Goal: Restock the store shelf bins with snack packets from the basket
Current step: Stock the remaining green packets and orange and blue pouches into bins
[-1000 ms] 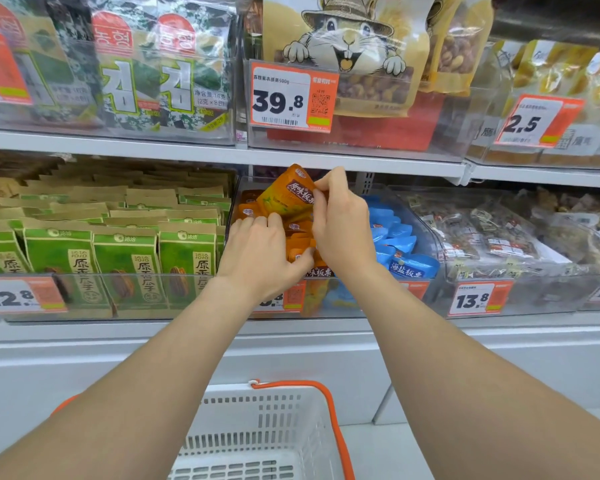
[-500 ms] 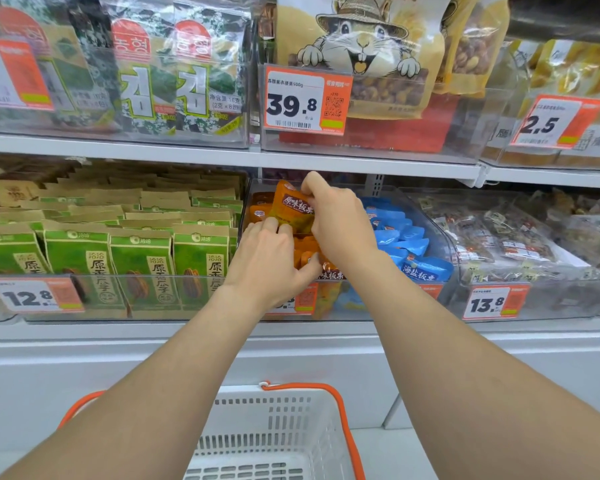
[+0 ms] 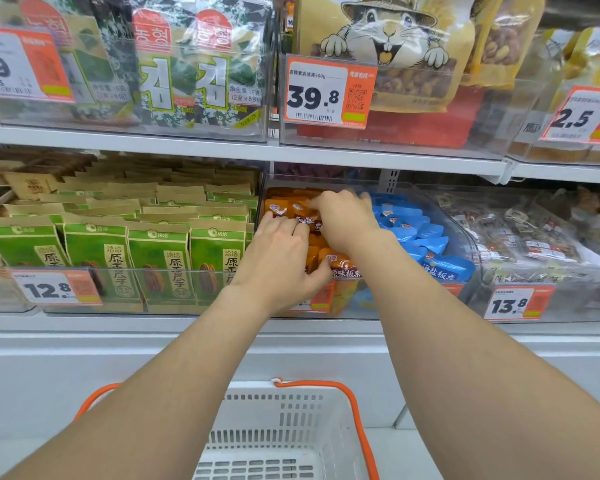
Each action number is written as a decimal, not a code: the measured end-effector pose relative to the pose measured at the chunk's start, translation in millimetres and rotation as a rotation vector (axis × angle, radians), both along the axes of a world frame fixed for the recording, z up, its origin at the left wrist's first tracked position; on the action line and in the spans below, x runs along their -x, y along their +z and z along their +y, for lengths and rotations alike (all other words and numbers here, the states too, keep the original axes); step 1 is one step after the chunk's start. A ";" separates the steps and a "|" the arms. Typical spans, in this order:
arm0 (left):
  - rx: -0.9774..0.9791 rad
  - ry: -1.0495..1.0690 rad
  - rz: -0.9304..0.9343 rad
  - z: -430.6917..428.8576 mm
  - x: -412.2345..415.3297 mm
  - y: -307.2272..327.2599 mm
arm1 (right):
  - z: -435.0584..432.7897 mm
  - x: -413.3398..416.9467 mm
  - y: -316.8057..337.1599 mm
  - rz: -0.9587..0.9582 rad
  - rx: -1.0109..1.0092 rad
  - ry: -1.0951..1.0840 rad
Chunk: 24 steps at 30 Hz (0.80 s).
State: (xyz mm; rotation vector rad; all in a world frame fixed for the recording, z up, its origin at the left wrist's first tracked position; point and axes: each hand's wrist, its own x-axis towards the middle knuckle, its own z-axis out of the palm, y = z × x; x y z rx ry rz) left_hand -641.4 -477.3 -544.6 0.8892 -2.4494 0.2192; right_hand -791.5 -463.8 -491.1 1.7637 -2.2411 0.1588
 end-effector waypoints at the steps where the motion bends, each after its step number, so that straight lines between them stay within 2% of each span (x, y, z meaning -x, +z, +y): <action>1: 0.033 0.036 -0.019 1.4 -1.3 0.5 | 0.5 1.2 1.1 0.016 -0.006 0.000; 6: 0.047 0.084 -0.060 2.8 -7.7 1.3 | -0.3 1.7 4.6 0.098 0.101 -0.003; 9: 0.040 0.076 -0.072 2.8 -6.7 1.5 | -5.8 -0.6 -1.3 0.101 0.008 -0.036; 11: 0.042 0.072 -0.086 4.0 -6.3 0.4 | -12.2 0.0 -5.2 0.043 -0.094 -0.077; 13: 0.036 0.070 -0.093 4.7 -6.7 -0.6 | -19.1 2.0 -6.9 -0.097 -0.148 -0.108; 14: 0.035 0.070 -0.096 4.7 -7.5 -1.6 | -22.0 2.5 -7.8 -0.180 -0.125 -0.103; 17: 0.051 0.074 -0.112 4.5 -10.8 -4.7 | -25.3 3.2 -10.2 -0.370 0.123 -0.082; 19: 0.065 0.080 -0.133 3.3 -12.5 -5.5 | -25.4 2.4 -10.9 -0.416 0.162 -0.082; 22: 0.058 0.101 -0.161 4.5 -12.2 -5.3 | -19.2 4.0 -11.7 -0.429 0.113 -0.073; 24: 0.056 0.124 -0.153 7.1 -10.8 -4.9 | -6.6 5.2 -13.2 -0.385 0.138 -0.050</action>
